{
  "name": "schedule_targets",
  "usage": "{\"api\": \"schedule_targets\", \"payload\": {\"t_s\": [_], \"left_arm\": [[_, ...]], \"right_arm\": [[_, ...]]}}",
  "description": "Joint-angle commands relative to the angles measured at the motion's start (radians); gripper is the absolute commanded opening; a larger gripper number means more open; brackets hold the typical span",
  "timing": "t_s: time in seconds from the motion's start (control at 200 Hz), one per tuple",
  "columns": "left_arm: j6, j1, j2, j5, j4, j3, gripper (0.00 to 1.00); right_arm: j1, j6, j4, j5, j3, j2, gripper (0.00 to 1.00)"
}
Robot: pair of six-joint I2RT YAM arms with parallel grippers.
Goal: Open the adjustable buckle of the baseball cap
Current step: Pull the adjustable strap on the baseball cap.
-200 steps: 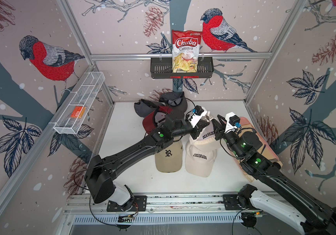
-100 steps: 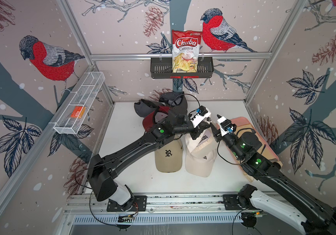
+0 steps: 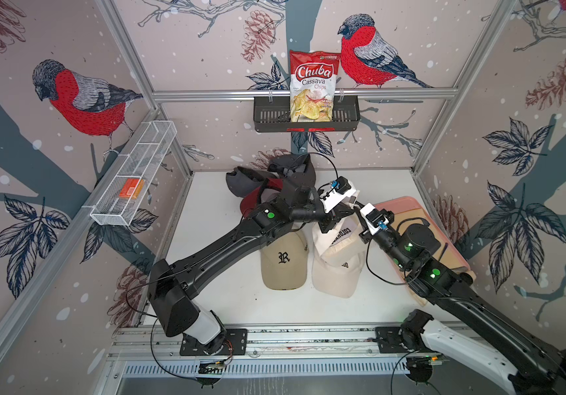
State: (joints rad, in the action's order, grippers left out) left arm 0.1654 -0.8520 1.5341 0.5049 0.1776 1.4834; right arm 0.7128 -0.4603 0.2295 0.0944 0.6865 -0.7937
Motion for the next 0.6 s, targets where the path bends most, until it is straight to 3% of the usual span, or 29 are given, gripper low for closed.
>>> {"api": "schedule_targets", "payload": {"t_s": [0.0,0.18,0.595], "left_arm": [[0.018,0.004,0.004,0.029,-0.004,0.016,0.00],[0.019,0.004,0.012,0.032,0.012,0.017,0.00],[-0.018,0.004,-0.003,0.029,-0.021,-0.046,0.00]], "right_arm": [[-0.003,0.059,0.053,-0.003,-0.008,0.000,0.08],[-0.012,0.152,0.135,0.016,-0.026,0.002,0.00],[-0.037,0.277,0.255,0.042,-0.061,0.004,0.00]]}}
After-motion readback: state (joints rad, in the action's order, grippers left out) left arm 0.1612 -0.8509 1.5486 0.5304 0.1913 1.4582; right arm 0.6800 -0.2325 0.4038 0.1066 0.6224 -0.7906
